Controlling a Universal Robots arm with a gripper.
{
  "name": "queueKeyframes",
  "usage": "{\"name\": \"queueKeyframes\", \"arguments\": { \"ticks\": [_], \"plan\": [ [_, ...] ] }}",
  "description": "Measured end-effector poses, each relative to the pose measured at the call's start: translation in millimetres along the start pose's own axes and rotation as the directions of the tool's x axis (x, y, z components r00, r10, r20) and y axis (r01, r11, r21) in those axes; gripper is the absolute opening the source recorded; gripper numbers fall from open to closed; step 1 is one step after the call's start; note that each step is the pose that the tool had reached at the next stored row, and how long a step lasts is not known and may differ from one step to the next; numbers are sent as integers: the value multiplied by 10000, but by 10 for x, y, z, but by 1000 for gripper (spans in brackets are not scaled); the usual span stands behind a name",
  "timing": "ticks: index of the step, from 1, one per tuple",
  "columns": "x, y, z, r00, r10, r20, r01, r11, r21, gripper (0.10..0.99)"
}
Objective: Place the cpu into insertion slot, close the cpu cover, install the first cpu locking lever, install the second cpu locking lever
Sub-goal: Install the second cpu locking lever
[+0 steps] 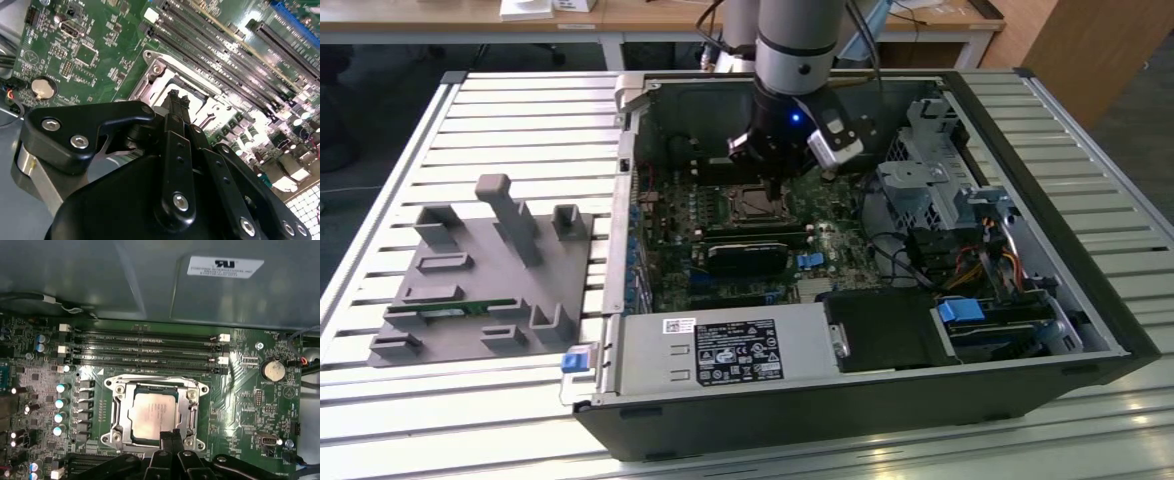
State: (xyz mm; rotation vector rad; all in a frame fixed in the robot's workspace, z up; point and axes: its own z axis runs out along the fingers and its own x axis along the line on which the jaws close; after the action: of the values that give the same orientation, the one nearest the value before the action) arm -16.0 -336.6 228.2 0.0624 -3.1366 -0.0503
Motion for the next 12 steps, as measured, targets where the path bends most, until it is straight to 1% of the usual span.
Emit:
{"name": "queueKeyframes", "arguments": {
  "ticks": [4, 8, 12],
  "plan": [
    [1, -7, -13, 10000, 1, 0, -1, 10000, 1, 106],
    [0, -6, -70, 10000, 0, 0, 0, 10000, 1, 106],
    [0, -14, -76, 10000, -2, 0, 2, 10000, 0, 106]
  ]
}}
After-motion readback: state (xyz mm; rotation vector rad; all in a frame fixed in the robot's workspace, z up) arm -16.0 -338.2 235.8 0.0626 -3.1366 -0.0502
